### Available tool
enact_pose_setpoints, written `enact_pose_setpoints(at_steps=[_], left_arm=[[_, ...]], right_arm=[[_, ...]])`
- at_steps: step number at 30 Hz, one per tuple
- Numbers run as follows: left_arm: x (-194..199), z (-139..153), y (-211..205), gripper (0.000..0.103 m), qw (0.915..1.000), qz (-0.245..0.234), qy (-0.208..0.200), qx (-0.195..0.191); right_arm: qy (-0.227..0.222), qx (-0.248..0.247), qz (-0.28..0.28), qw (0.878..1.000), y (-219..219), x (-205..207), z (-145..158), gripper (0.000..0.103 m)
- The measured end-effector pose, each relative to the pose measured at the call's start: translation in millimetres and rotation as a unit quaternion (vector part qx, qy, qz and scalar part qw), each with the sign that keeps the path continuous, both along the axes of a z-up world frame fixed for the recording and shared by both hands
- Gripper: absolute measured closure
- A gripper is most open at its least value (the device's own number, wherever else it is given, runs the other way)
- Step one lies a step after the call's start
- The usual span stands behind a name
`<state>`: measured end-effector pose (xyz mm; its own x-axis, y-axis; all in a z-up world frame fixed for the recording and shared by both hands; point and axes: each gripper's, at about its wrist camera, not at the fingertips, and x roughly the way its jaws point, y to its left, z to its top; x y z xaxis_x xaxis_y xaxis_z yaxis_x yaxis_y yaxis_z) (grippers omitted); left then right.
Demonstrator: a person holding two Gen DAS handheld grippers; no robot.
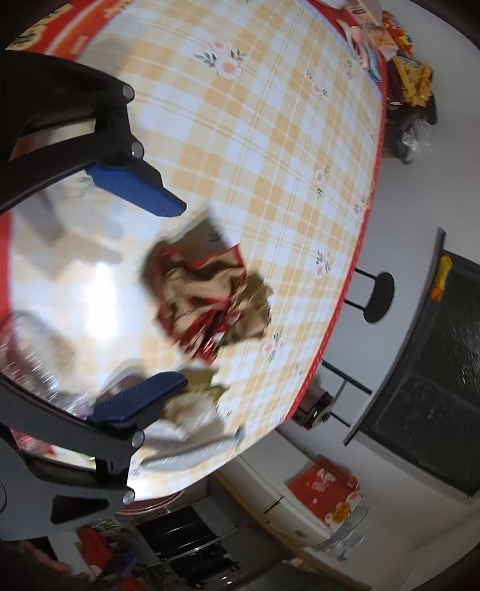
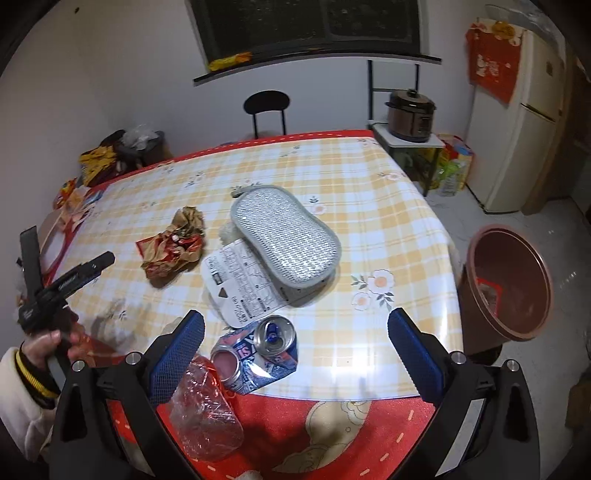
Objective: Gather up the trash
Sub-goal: 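Grasp the crumpled brown-and-red paper wrapper with the left gripper while right grasps grey mesh pad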
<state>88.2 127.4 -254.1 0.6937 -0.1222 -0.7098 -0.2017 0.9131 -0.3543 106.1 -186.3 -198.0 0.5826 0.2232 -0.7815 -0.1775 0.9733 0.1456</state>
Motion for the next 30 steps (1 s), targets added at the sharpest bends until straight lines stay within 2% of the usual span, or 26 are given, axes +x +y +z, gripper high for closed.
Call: enact_pose_setpoints(at_steps=[5, 12, 21, 24, 28, 30], left_arm=[[48.0, -33.1, 15.7, 0.021, 0.9994, -0.012, 0.03, -0.012], [79.9, -66.7, 27.3, 0.021, 0.9972, -0.019, 0.064, -0.034], [89.3, -77.8, 35.5, 0.019, 0.9949, -0.034, 0.065, -0.069], [90.0, -78.3, 37.8, 0.02, 0.9935, -0.037, 0.067, -0.085], [89.4, -78.8, 35.6, 0.02, 0.9928, -0.047, 0.069, -0.086], [89.6, -79.5, 34.3, 0.02, 0.9924, -0.053, 0.069, -0.087]], right_arm=[[0.001, -0.021, -0.032, 0.999, 0.7, 4.6, -6.9, 0.005], [-0.013, -0.073, -0.013, 0.997, 22.4, 28.8, -17.4, 0.005], [0.01, -0.092, 0.077, 0.993, 78.3, 102.9, -57.9, 0.005], [0.008, -0.124, 0.118, 0.985, 94.8, 128.2, -69.0, 0.005], [0.031, -0.144, 0.177, 0.973, 103.6, 154.3, -80.6, 0.005], [0.036, -0.154, 0.188, 0.969, 105.1, 161.9, -86.8, 0.005]])
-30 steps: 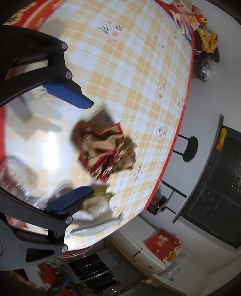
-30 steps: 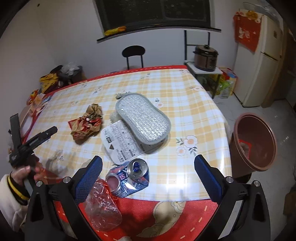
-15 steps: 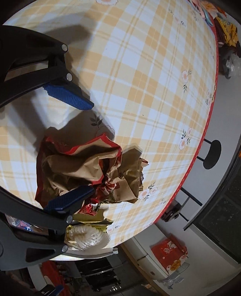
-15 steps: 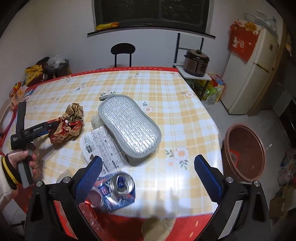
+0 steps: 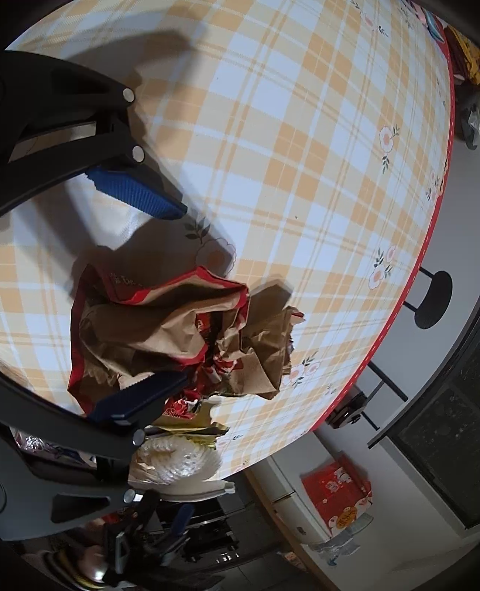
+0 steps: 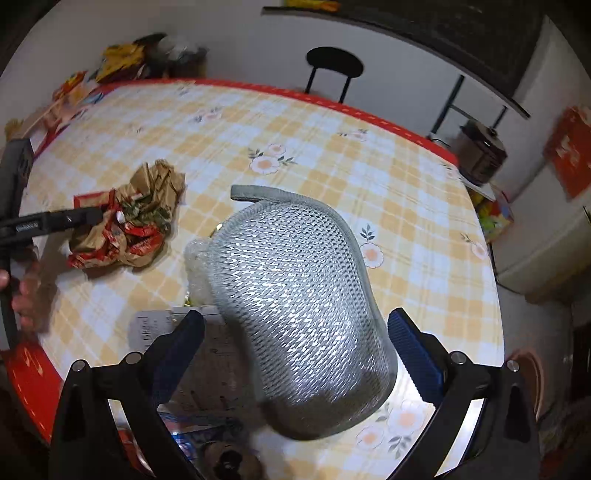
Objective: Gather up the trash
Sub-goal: 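Grasp the crumpled brown-and-red paper wrapper with the left gripper while right grasps grey mesh pad, then carry the grey mesh pad to the bin and open the right gripper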
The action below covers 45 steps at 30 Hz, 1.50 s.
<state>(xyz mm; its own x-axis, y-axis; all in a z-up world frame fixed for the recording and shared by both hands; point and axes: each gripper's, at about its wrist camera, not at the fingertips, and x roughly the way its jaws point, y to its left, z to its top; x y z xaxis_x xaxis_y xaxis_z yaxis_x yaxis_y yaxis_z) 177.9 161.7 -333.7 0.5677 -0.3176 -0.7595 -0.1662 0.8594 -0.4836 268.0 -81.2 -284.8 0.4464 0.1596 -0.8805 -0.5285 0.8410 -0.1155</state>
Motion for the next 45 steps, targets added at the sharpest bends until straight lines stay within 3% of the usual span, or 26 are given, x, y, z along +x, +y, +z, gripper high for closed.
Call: enact_pose_setpoints(at_steps=[9, 11, 13, 19, 34, 45], left_arm=[[3.2, -5.2, -4.9, 0.02, 0.9998, -0.019, 0.006, 0.001], [3.7, -5.0, -4.8, 0.033, 0.9996, -0.027, 0.002, -0.012], [2.8, -0.8, -5.6, 0.057, 0.9991, -0.035, -0.009, -0.024], [-5.2, 23.0, -18.0, 0.072, 0.9973, -0.054, -0.041, 0.028], [-72.5, 89.3, 20.4, 0.072, 0.9923, 0.028, -0.115, 0.036], [-119.2, 131.7, 31.4, 0.072, 0.9845, 0.079, -0.15, 0.043]], right_arm=[[0.07, 0.066, -0.021, 0.995, -16.0, 22.3, -19.4, 0.005], [0.07, 0.085, -0.032, 0.993, -21.8, 21.0, -16.0, 0.012], [0.066, 0.102, -0.039, 0.992, -27.4, 18.6, -10.9, 0.014], [0.026, 0.129, -0.053, 0.99, -38.5, 3.2, 15.5, 0.015], [-0.051, 0.188, -0.081, 0.978, -44.3, -46.6, 62.3, 0.015], [-0.086, 0.236, -0.121, 0.96, -97.5, -75.4, 84.0, 0.015]])
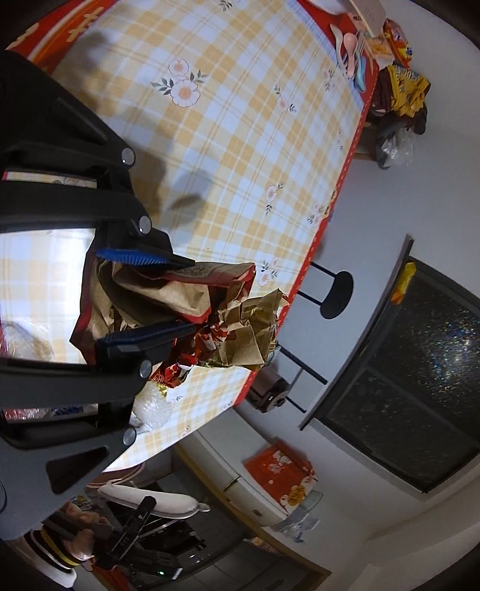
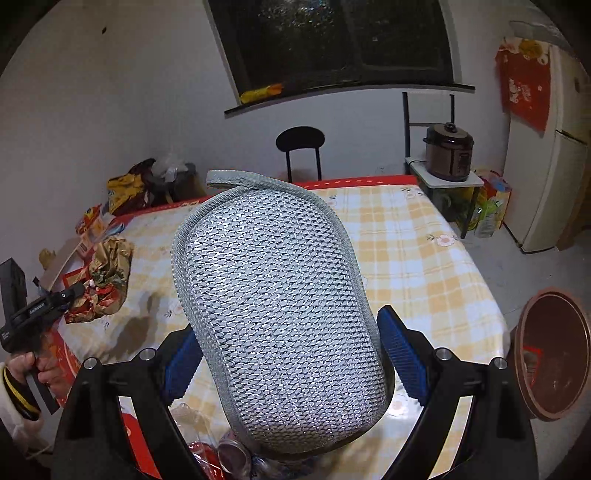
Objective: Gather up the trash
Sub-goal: 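Carry the grey mesh pad to the bin and open the right gripper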
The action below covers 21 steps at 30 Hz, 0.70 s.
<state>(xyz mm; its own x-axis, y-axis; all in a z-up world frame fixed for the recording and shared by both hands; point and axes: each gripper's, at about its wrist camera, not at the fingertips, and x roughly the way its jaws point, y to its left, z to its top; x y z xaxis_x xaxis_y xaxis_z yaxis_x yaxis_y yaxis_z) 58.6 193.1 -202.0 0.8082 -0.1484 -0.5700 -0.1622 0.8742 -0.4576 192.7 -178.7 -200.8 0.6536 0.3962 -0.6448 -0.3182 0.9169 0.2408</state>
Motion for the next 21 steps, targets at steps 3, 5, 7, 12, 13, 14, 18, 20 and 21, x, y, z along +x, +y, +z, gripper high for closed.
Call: enact_pose_setpoints(at_steps=[3, 5, 7, 12, 13, 14, 18, 20, 21], left_arm=[[-5.7, 12.2, -12.1, 0.072, 1.0, 0.003, -0.008, 0.005], [-6.5, 22.6, -24.4, 0.072, 0.9998, 0.003, -0.016, 0.014], [-7.2, 30.9, -35.2, 0.072, 0.9996, 0.006, -0.022, 0.017], [-6.9, 53.6, -78.9, 0.072, 0.9991, 0.012, -0.032, 0.025], [-6.2, 56.6, -87.2, 0.072, 0.999, 0.011, -0.033, 0.026], [-5.4, 61.1, -99.2, 0.072, 0.999, 0.012, -0.035, 0.026], [-4.9, 73.7, -135.1, 0.072, 0.9986, 0.014, -0.043, 0.028], [-4.7, 79.3, -154.9, 0.072, 0.9983, 0.016, -0.045, 0.032], [-4.9, 81.0, -163.3, 0.072, 0.9982, 0.017, -0.046, 0.034]], right_arm=[[-0.005, 0.009, -0.014, 1.0, -24.1, -2.2, 1.2, 0.015], [-0.007, 0.017, -0.023, 1.0, -43.6, -2.1, 0.7, 0.015], [-0.008, 0.021, -0.029, 0.999, -62.6, -1.9, 0.0, 0.015], [-0.01, 0.026, -0.05, 0.998, -124.1, 3.0, -1.5, 0.015], [-0.01, 0.029, -0.057, 0.998, -139.2, 4.0, -2.4, 0.015], [-0.009, 0.031, -0.066, 0.997, -156.5, 5.5, -3.8, 0.015], [-0.004, 0.032, -0.096, 0.995, -218.7, 11.8, -10.3, 0.015], [0.0, 0.033, -0.113, 0.993, -252.9, 17.9, -15.0, 0.015], [0.0, 0.034, -0.119, 0.992, -262.4, 19.0, -16.7, 0.015]])
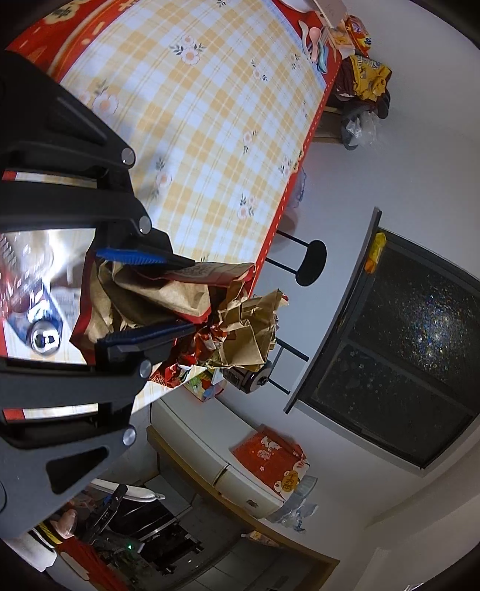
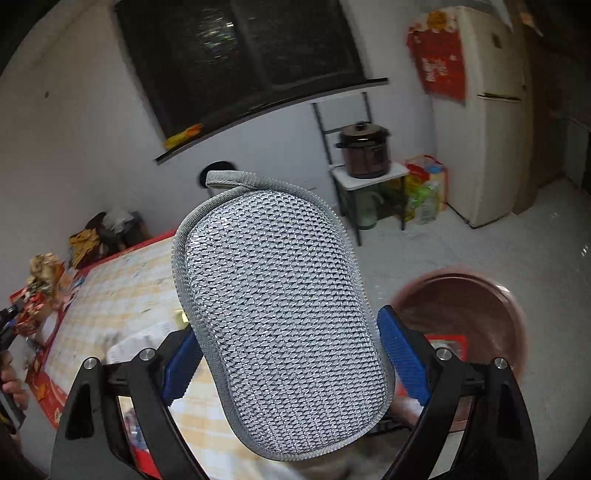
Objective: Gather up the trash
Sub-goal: 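Carry the grey mesh pad to the bin and open the right gripper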
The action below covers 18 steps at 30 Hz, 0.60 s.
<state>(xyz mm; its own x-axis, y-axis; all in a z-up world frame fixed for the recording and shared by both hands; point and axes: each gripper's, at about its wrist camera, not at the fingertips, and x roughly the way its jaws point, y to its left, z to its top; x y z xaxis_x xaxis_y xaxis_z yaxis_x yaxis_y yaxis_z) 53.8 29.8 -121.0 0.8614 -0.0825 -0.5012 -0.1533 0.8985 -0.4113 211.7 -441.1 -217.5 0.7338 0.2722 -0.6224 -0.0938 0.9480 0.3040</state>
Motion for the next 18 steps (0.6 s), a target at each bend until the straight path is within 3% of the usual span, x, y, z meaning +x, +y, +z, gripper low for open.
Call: enact_pose_setpoints(at_steps=[9, 12, 18], left_arm=[[0.7, 9.9, -66.1, 0.072, 0.9998, 0.02, -0.003, 0.009], [0.8, 12.3, -83.8, 0.072, 0.9996, 0.02, 0.001, 0.017], [5.7, 18.7, -108.3, 0.072, 0.9995, 0.014, 0.005, 0.029]], right_arm=[[0.026, 0.029, -0.052, 0.998, -104.2, 40.7, -31.6, 0.013], [0.037, 0.05, -0.05, 0.997, -120.2, 53.3, -41.1, 0.005], [0.035, 0.057, -0.051, 0.996, -133.4, 60.9, -45.8, 0.005]])
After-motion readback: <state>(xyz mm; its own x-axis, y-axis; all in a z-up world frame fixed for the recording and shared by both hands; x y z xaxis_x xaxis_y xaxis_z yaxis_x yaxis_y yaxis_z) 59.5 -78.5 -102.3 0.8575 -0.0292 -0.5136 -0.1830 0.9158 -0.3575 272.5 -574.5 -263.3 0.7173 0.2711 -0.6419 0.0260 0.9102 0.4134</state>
